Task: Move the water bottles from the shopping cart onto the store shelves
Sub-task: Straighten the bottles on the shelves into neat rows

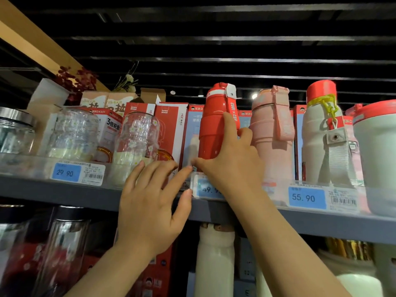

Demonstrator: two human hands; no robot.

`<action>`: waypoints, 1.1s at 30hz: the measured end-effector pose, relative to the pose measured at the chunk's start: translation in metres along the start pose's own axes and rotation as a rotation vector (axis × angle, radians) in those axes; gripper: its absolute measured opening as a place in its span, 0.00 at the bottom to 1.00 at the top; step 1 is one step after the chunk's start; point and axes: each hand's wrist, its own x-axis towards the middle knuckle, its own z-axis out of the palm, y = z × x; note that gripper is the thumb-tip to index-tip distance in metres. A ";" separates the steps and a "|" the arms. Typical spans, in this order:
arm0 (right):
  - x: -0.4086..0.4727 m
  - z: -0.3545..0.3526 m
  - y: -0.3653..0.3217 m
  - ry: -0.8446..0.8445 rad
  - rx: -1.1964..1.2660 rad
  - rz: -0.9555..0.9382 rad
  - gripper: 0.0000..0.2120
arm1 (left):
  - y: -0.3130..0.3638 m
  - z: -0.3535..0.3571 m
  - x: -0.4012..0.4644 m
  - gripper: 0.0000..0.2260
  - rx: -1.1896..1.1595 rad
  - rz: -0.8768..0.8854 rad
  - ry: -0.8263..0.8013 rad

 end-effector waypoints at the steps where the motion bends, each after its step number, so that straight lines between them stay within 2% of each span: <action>1: 0.000 0.000 0.000 0.007 0.022 -0.009 0.48 | 0.000 0.000 0.000 0.20 -0.002 0.000 0.001; 6: 0.000 -0.006 0.002 -0.037 0.123 -0.015 0.46 | -0.001 0.000 0.000 0.20 -0.011 0.002 -0.009; 11: -0.002 -0.004 0.004 -0.055 0.043 -0.008 0.44 | 0.000 -0.001 0.000 0.20 -0.016 -0.001 -0.023; 18: -0.001 0.000 0.005 0.031 0.024 0.024 0.52 | -0.001 -0.001 0.000 0.20 -0.020 -0.009 -0.040; 23: -0.002 -0.006 0.008 -0.014 0.126 0.021 0.46 | -0.001 -0.001 -0.001 0.20 -0.025 -0.006 -0.025; 27: -0.002 -0.005 0.007 -0.055 0.032 0.021 0.41 | -0.001 -0.001 -0.001 0.20 -0.027 -0.007 -0.035; 33: -0.003 -0.001 0.005 0.044 -0.001 0.049 0.47 | -0.001 -0.002 -0.001 0.20 -0.032 -0.010 -0.046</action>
